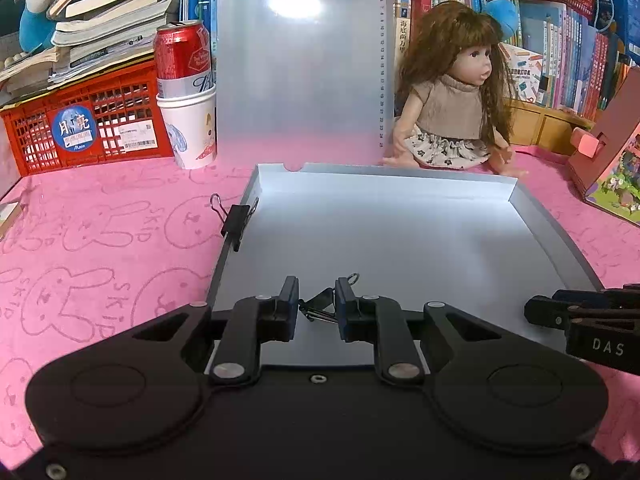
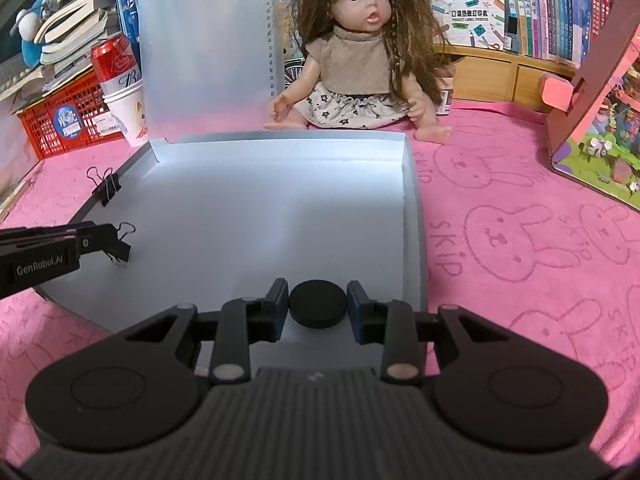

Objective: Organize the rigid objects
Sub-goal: 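Carry the binder clip with the left tool while the right tool carries the disc over the box, then open the left tool to drop the clip while the right tool releases the disc into the box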

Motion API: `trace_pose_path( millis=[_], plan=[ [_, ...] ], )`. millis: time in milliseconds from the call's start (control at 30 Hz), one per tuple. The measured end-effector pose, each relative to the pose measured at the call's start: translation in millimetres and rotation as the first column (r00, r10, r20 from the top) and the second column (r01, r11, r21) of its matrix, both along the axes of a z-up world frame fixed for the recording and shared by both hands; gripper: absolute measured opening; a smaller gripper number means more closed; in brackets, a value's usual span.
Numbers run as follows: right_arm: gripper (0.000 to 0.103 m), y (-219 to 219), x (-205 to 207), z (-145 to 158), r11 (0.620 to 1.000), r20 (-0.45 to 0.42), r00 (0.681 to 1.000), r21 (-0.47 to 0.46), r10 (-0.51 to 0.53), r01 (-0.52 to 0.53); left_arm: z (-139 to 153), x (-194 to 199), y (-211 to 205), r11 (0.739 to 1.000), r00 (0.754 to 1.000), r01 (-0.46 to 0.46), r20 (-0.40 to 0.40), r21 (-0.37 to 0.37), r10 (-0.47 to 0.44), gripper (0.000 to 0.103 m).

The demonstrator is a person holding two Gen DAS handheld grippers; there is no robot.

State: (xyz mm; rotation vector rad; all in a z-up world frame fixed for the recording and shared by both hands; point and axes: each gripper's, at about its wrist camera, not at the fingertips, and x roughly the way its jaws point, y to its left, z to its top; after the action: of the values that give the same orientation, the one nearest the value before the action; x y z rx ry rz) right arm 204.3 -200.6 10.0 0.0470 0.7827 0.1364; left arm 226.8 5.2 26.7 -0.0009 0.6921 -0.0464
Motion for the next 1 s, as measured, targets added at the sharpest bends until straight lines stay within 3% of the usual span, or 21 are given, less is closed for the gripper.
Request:
trace_pose_path(
  millis=[633,1000],
  plan=[
    [0.037,3.6,-1.0,-2.0,1.0,0.016,1.0,-0.028,0.004,-0.004,-3.5,-5.1,-2.9,1.0,0.999,0.016,0.03,0.017,-0.016,0.019],
    [0.054,1.0,-3.8,0.3,1.0,0.025,1.0,-0.012,-0.008,0.008,2.1,-8.1,-1.6,0.999,0.999,0.034,0.03,-0.019,-0.033,0.02]
  ],
)
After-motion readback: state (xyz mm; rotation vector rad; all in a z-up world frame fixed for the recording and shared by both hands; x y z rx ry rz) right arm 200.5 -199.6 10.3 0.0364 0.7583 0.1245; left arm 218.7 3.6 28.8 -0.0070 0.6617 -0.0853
